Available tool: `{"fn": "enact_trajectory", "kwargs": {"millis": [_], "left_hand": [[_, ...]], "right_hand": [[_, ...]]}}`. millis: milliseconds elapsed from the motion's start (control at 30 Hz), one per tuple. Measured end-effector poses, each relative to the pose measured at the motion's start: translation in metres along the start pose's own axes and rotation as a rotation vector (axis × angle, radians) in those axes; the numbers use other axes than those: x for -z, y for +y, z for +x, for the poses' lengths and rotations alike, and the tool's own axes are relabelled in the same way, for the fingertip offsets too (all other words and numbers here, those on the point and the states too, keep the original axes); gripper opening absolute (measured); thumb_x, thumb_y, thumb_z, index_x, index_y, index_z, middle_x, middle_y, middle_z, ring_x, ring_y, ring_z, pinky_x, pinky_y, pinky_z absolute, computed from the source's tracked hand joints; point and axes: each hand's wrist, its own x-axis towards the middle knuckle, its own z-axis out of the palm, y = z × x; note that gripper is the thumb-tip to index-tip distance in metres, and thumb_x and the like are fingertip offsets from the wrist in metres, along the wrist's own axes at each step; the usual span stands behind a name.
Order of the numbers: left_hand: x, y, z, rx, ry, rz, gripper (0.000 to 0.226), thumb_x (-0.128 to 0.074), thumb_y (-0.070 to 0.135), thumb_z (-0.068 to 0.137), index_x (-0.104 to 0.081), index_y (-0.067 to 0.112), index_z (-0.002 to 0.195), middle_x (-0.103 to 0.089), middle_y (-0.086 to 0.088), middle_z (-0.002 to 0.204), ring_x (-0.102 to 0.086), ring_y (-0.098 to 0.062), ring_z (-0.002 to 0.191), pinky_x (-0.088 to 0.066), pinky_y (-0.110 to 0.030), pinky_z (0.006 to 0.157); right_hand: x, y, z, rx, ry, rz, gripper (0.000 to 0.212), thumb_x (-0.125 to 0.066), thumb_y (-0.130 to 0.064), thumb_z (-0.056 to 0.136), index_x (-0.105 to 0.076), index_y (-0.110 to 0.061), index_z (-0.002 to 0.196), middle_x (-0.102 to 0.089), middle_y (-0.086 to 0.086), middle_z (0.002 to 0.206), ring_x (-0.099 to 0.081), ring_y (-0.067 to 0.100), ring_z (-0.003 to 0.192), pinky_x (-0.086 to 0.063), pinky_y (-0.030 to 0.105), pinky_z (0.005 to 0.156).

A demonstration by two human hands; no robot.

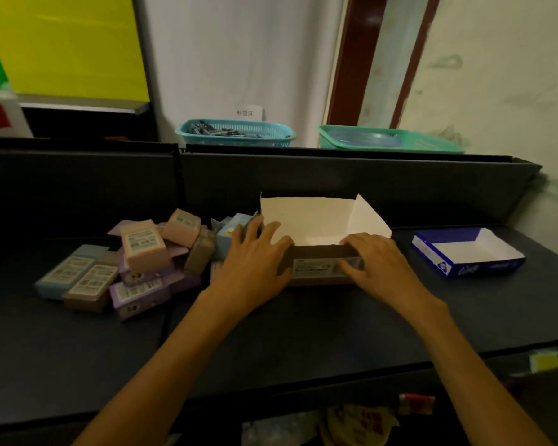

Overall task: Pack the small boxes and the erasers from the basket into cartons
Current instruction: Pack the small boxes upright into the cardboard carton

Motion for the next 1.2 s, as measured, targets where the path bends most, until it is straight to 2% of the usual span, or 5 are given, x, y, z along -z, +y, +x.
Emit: {"fn": "enact_trajectory", "kwargs": {"millis": [200,400,800,1000,1200], "left_hand": [[0.019,0.006,-0.018,0.029,0.001,-0.029,0.063,-0.051,0.05,0.088,-0.026,0.031,0.142,-0.015,-0.002,0.154,-0.008,-0.025,0.142,-0.012,-0.048,0.114],[0.054,-0.053,-0.041,0.226,0.059,-0.08,0.066,-0.055,0.048,0.086,-0.028,0.027,0.143,-0.031,0.002,0.147,-0.029,-0.02,0.132,-0.029,-0.039,0.106],[0.046,-0.154,-0.026,0.431,-0.162,-0.097,0.062,-0.05,0.055,0.086,-0.034,0.026,0.139,-0.045,-0.005,0.136,-0.044,-0.026,0.12,-0.038,-0.043,0.095],[0.038,-0.17,-0.01,0.411,-0.279,-0.118,0.051,-0.034,0.059,0.092,-0.037,0.031,0.134,-0.057,-0.007,0.121,-0.055,-0.026,0.105,-0.043,-0.04,0.086],[0.033,-0.183,-0.002,0.415,-0.236,-0.272,0.044,-0.047,0.05,0.091,-0.045,0.03,0.13,-0.057,-0.006,0.119,-0.056,-0.021,0.099,-0.046,-0.033,0.079]], "right_hand": [[0.013,-0.003,-0.001,0.102,0.029,0.053,0.04,-0.064,-0.039,0.086,-0.052,-0.027,0.122,-0.053,-0.003,0.132,-0.044,0.015,0.123,-0.026,0.027,0.102],[0.022,-0.067,0.03,0.275,0.136,0.179,0.037,-0.06,-0.039,0.089,-0.055,-0.025,0.123,-0.056,-0.004,0.129,-0.048,0.015,0.12,-0.034,0.034,0.104],[-0.004,-0.139,0.097,0.311,-0.108,-0.063,0.049,-0.062,-0.033,0.088,-0.046,-0.028,0.134,-0.056,0.002,0.126,-0.052,0.019,0.11,-0.036,0.028,0.086],[-0.006,-0.149,0.111,0.326,-0.206,-0.165,0.051,-0.064,-0.031,0.086,-0.047,-0.036,0.134,-0.052,-0.001,0.131,-0.049,0.02,0.113,-0.037,0.036,0.095],[-0.007,-0.155,0.12,0.346,-0.267,-0.254,0.052,-0.065,-0.029,0.085,-0.047,-0.04,0.132,-0.043,-0.003,0.137,-0.038,0.02,0.12,-0.028,0.036,0.097]]}}
